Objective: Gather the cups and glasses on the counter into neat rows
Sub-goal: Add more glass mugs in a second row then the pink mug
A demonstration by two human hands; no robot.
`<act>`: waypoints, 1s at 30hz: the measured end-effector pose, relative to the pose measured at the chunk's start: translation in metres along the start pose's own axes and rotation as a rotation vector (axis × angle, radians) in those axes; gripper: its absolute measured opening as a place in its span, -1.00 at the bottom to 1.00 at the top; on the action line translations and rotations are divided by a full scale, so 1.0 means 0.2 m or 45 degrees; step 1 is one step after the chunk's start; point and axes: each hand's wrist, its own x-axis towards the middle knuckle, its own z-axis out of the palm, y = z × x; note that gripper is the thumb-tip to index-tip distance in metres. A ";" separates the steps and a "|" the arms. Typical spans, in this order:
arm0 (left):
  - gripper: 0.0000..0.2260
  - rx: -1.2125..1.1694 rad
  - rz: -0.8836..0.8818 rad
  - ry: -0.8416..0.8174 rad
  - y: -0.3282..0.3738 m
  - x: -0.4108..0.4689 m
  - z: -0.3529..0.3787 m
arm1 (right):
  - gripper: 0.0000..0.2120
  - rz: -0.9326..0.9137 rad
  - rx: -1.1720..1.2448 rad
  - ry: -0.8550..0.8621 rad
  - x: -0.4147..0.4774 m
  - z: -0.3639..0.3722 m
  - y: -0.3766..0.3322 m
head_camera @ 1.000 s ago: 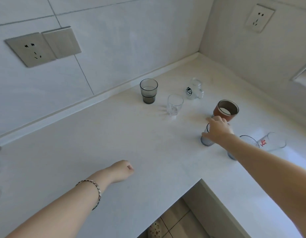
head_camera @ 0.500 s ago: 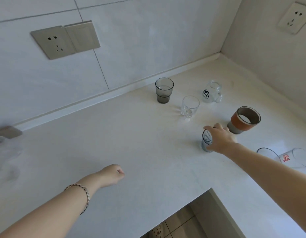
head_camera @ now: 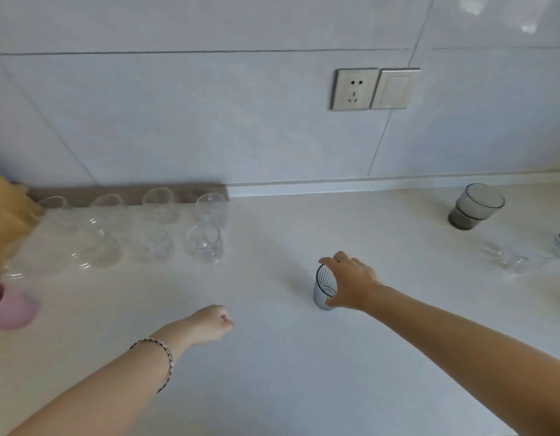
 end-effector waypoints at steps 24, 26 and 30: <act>-0.70 -0.273 -0.198 0.108 -1.78 -0.24 -0.68 | -0.25 -0.326 0.063 -0.010 0.67 0.30 -2.47; -0.70 -0.253 -0.191 0.088 -1.78 -0.23 -0.67 | -0.19 -0.291 0.202 -0.026 0.67 0.32 -2.48; -0.77 -0.196 -0.170 0.083 -1.73 -0.19 -0.67 | -0.18 -0.210 0.507 -0.162 0.63 0.33 -2.39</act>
